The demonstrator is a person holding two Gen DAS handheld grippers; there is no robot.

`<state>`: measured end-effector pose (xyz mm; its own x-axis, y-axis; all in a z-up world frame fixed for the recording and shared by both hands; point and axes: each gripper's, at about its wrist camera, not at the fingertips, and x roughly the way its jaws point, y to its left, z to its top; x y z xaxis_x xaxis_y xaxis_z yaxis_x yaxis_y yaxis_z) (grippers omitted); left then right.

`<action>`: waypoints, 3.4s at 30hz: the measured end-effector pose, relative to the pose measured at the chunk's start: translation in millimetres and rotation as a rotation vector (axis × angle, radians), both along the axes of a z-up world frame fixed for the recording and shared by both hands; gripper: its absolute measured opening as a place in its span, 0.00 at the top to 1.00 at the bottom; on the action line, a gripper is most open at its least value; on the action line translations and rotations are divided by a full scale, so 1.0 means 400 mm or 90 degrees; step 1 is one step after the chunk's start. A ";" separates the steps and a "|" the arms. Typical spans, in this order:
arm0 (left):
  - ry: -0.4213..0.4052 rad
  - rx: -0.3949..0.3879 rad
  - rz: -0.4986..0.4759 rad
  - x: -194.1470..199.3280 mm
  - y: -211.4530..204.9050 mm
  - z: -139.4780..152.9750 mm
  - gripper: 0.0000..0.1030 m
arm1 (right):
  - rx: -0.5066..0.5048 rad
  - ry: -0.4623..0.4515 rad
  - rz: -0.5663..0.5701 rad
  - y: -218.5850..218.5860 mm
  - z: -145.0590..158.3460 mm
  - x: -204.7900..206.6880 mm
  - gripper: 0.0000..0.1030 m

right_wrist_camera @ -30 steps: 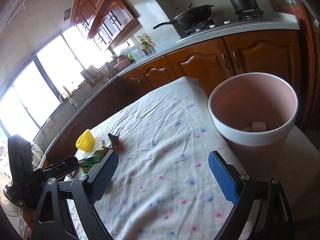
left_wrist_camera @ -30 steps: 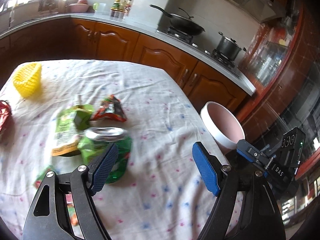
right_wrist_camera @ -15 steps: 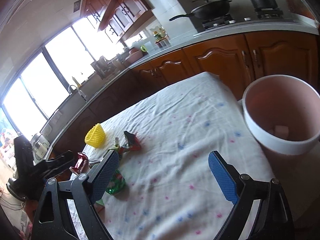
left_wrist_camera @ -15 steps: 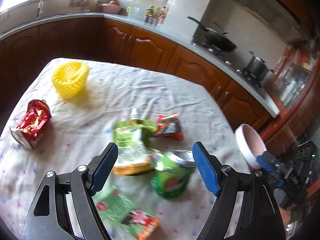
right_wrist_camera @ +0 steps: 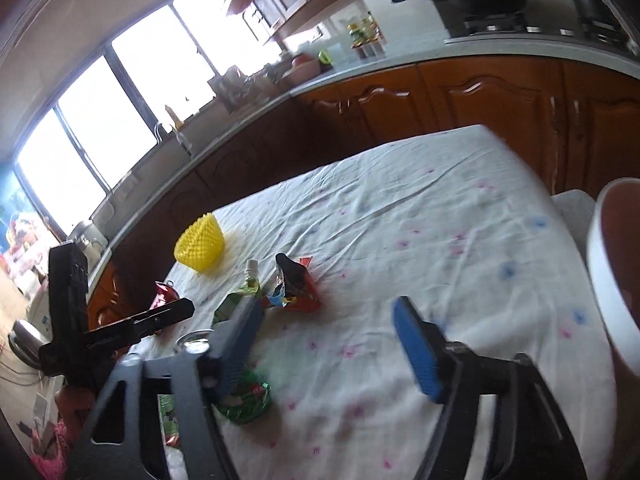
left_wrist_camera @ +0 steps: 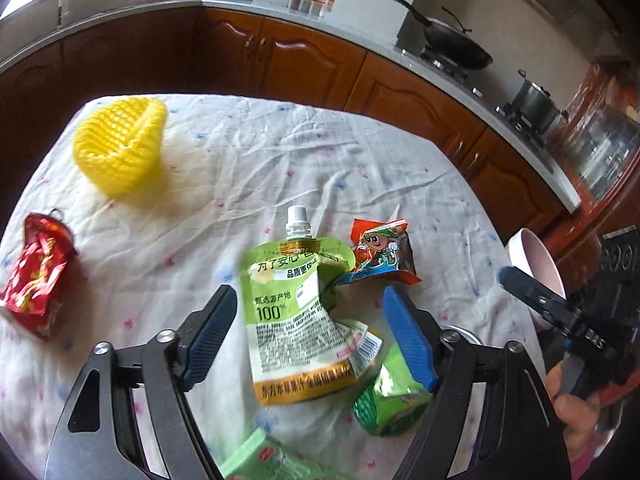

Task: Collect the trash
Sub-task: 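Grasp the green juice pouch with the left tool while the right grasps the snack packet, then carry the pouch and snack packet over the pink bin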

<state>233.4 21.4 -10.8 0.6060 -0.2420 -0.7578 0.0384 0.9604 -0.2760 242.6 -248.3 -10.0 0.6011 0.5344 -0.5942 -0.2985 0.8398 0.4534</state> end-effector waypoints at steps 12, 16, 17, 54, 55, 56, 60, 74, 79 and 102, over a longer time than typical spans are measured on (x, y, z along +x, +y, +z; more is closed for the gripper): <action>0.053 0.028 -0.049 0.055 -0.021 -0.072 0.77 | -0.032 0.076 0.072 0.108 -0.112 0.137 0.55; 0.046 0.023 -0.056 0.053 -0.017 -0.070 0.82 | -0.035 0.088 0.091 0.141 -0.130 0.157 0.62; 0.042 0.025 -0.057 0.051 -0.017 -0.068 0.84 | -0.037 0.088 0.094 0.146 -0.132 0.160 0.66; -0.090 -0.048 -0.196 -0.066 -0.352 0.151 0.91 | -0.028 -0.034 -0.105 -0.249 0.057 -0.126 0.99; -0.085 -0.050 -0.199 -0.070 -0.361 0.146 0.91 | -0.030 -0.034 -0.112 -0.262 0.055 -0.134 0.99; -0.078 -0.052 -0.204 -0.071 -0.375 0.137 0.91 | -0.030 -0.033 -0.116 -0.273 0.054 -0.143 0.99; -0.064 -0.052 -0.215 -0.079 -0.412 0.118 0.91 | -0.030 -0.026 -0.134 -0.314 0.046 -0.165 0.99; -0.053 -0.038 -0.266 -0.081 -0.526 0.114 0.91 | -0.025 -0.019 -0.203 -0.435 0.033 -0.229 0.99; -0.051 -0.035 -0.280 -0.072 -0.563 0.115 0.91 | -0.022 -0.017 -0.221 -0.471 0.028 -0.240 0.99; -0.034 0.007 -0.382 0.032 -0.804 0.129 0.91 | -0.040 0.003 -0.290 -0.620 0.018 -0.189 0.99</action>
<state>246.1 -300.1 40.7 0.4029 -0.5462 -0.7344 0.5886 0.7691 -0.2491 166.8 -496.4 -2.7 0.7636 0.1791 -0.6203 0.1089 0.9112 0.3972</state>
